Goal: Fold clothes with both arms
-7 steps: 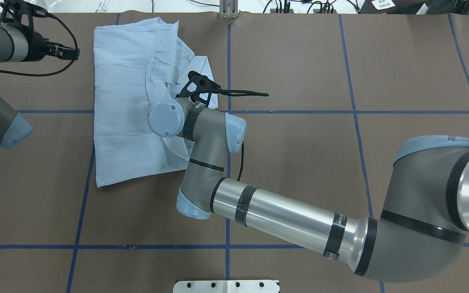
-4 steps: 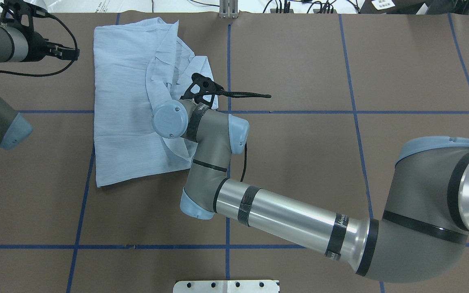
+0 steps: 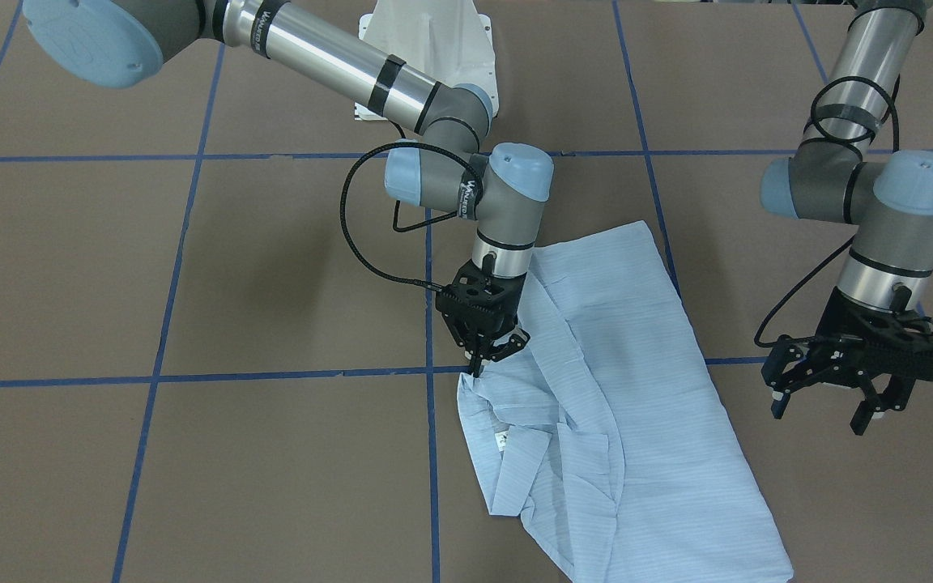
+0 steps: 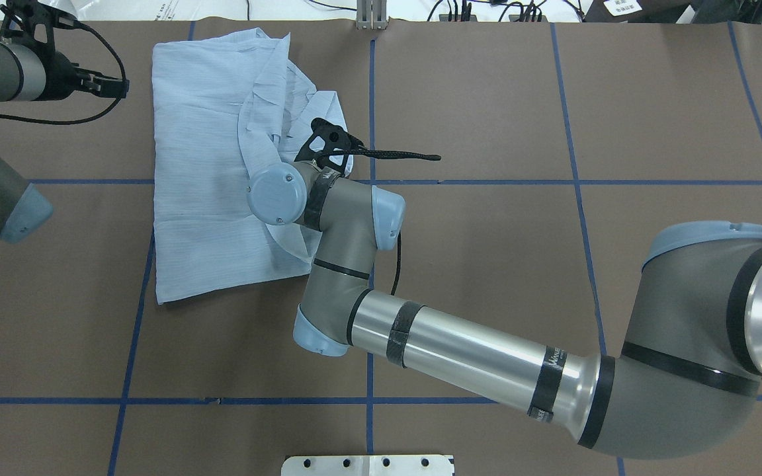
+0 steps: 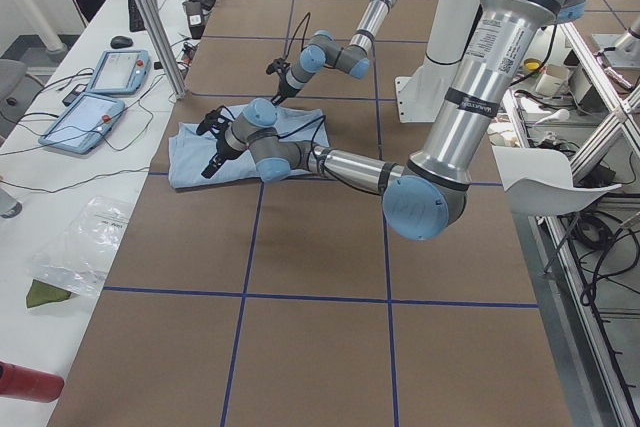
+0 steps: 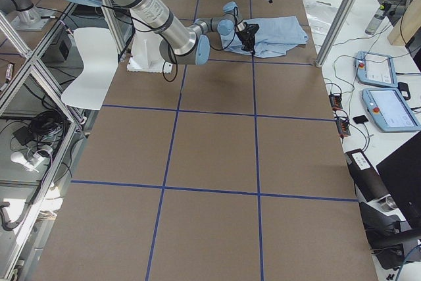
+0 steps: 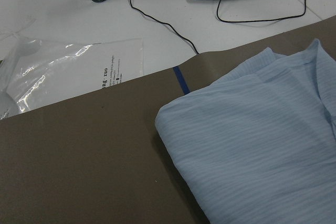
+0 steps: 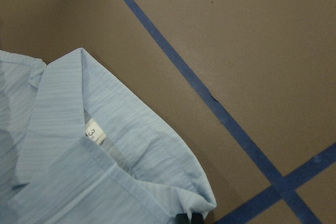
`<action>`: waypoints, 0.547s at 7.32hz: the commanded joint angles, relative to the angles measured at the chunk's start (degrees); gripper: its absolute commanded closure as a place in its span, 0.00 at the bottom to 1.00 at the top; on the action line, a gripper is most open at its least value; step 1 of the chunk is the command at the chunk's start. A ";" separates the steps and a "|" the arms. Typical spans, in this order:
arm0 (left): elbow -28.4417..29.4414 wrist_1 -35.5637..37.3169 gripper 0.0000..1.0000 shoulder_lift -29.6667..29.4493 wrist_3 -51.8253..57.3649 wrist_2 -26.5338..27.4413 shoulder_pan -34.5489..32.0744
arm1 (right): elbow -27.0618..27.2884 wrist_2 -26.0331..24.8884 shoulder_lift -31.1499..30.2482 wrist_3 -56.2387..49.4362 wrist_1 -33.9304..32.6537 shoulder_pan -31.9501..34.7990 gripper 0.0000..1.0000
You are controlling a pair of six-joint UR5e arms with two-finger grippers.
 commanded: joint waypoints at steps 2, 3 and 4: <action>-0.34 0.00 0.00 0.00 -0.09 -0.09 0.00 | 2.74 0.14 -0.02 0.12 0.00 1.31 1.00; -0.42 0.00 0.00 0.00 -0.09 -0.09 0.00 | 6.77 0.31 -2.29 0.12 -0.52 1.50 1.00; -0.42 0.00 0.00 0.00 -0.09 -0.09 0.00 | 16.46 0.31 -9.53 0.03 -1.75 1.41 1.00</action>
